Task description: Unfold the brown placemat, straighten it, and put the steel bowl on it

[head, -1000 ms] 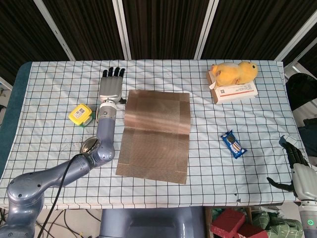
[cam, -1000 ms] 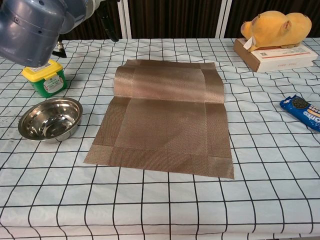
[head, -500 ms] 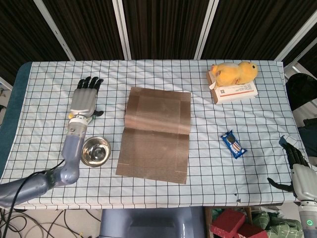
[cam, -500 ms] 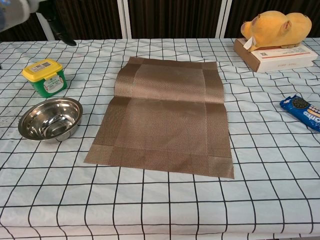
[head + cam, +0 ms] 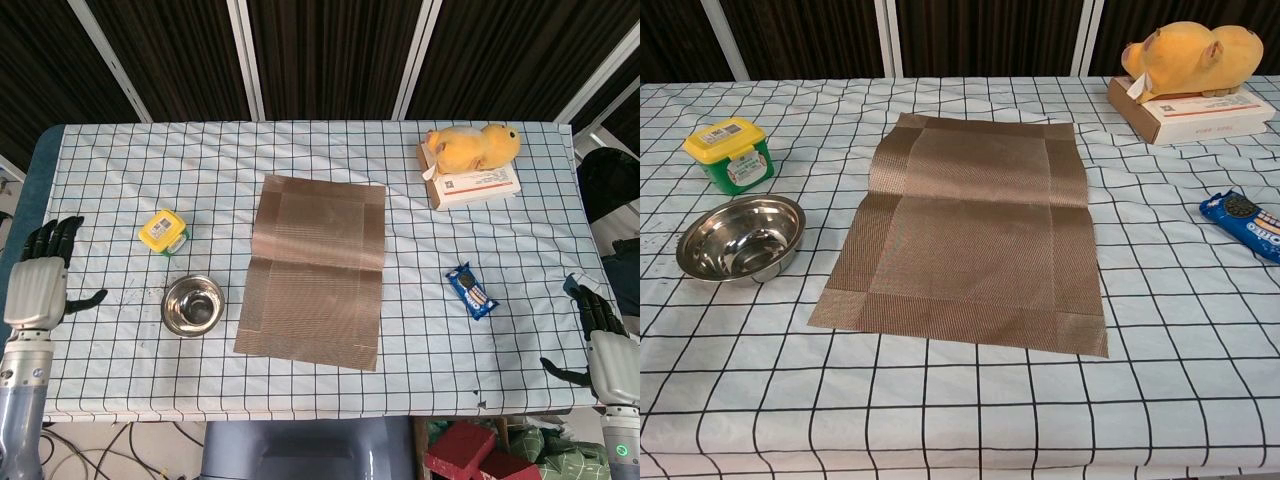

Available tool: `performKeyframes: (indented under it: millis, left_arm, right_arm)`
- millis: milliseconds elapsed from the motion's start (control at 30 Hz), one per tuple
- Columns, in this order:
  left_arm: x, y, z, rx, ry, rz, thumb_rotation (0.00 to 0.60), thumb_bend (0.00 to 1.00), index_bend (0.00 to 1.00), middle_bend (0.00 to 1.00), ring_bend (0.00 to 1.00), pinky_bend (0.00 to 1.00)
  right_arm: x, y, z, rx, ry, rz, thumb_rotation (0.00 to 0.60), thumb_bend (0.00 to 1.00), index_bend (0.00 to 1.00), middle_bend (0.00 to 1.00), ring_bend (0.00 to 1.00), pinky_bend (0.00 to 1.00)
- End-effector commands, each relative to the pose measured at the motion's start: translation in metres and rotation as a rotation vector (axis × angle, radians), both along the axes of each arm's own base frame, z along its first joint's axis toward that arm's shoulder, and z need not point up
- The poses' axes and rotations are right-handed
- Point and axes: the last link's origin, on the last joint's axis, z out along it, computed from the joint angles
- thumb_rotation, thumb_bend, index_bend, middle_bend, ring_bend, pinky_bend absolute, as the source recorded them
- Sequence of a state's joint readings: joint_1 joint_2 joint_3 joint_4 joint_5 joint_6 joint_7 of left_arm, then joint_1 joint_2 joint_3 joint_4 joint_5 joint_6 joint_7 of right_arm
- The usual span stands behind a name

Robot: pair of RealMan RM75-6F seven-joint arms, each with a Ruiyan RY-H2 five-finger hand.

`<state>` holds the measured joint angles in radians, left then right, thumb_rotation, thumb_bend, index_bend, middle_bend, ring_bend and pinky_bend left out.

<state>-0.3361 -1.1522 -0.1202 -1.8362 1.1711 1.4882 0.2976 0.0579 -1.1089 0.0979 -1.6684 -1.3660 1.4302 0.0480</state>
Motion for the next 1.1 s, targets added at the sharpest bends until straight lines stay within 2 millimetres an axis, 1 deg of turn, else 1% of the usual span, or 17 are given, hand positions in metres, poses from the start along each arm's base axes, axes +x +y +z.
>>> performKeyframes:
  millis: [33, 100, 167, 300, 367, 433, 667, 700, 800, 933, 1100]
  left_arm:
    - [-0.022, -0.021, 0.001, 0.051, -0.009, 0.017, 0.6, 0.0, 0.05, 0.07, 0.01, 0.08]
    - [-0.029, -0.023, 0.002, 0.057, -0.008, 0.023, 0.6, 0.0, 0.05, 0.07, 0.01, 0.08]
    - [-0.032, -0.021, 0.003, 0.065, -0.029, 0.027, 0.6, 0.0, 0.05, 0.07, 0.01, 0.08]
    - [-0.037, -0.018, 0.005, 0.066, -0.037, 0.031, 0.6, 0.0, 0.05, 0.06, 0.01, 0.08]
    - [-0.038, -0.017, 0.004, 0.061, -0.059, 0.042, 0.6, 0.0, 0.05, 0.06, 0.01, 0.08]
    - [-0.038, -0.016, 0.005, 0.064, -0.065, 0.042, 0.6, 0.0, 0.05, 0.06, 0.01, 0.08]
    - [-0.038, -0.016, 0.004, 0.067, -0.079, 0.044, 0.6, 0.0, 0.02, 0.06, 0.01, 0.08]
    - [-0.038, -0.015, 0.004, 0.067, -0.082, 0.043, 0.6, 0.0, 0.02, 0.06, 0.01, 0.08]
    - [-0.038, -0.015, 0.004, 0.069, -0.084, 0.041, 0.6, 0.0, 0.02, 0.06, 0.01, 0.08]
    - [-0.039, -0.013, 0.004, 0.077, -0.088, 0.044, 0.6, 0.01, 0.02, 0.06, 0.01, 0.08]
    - [-0.041, -0.012, 0.005, 0.081, -0.095, 0.046, 0.6, 0.01, 0.02, 0.06, 0.01, 0.08]
  right_arm:
    - [0.003, 0.0, 0.0, -0.001, 0.032, 0.023, 0.6, 0.03, 0.0, 0.0, 0.0, 0.16]
    - [0.007, 0.0, -0.001, 0.004, 0.048, 0.045, 0.6, 0.02, 0.0, 0.0, 0.0, 0.16]
    - [0.015, -0.002, -0.003, 0.017, 0.058, 0.078, 0.6, 0.01, 0.0, 0.0, 0.0, 0.16]
    - [0.042, -0.017, -0.015, 0.08, 0.075, 0.181, 0.6, 0.0, 0.0, 0.0, 0.01, 0.16]
    - [0.061, -0.027, -0.025, 0.136, 0.095, 0.249, 0.6, 0.0, 0.0, 0.0, 0.01, 0.16]
    - [0.082, -0.037, -0.041, 0.21, 0.122, 0.331, 0.6, 0.0, 0.01, 0.0, 0.01, 0.16]
    - [0.122, -0.052, -0.084, 0.348, 0.119, 0.403, 0.6, 0.01, 0.05, 0.0, 0.01, 0.16]
    - [0.129, -0.054, -0.094, 0.366, 0.104, 0.412, 0.6, 0.01, 0.05, 0.0, 0.01, 0.16]
    - [0.141, -0.058, -0.113, 0.392, 0.08, 0.415, 0.6, 0.01, 0.05, 0.0, 0.01, 0.16]
    - [0.151, -0.059, -0.134, 0.424, 0.064, 0.403, 0.6, 0.01, 0.05, 0.0, 0.01, 0.16]
    - [0.161, -0.059, -0.153, 0.447, 0.058, 0.403, 0.6, 0.01, 0.05, 0.0, 0.01, 0.16]
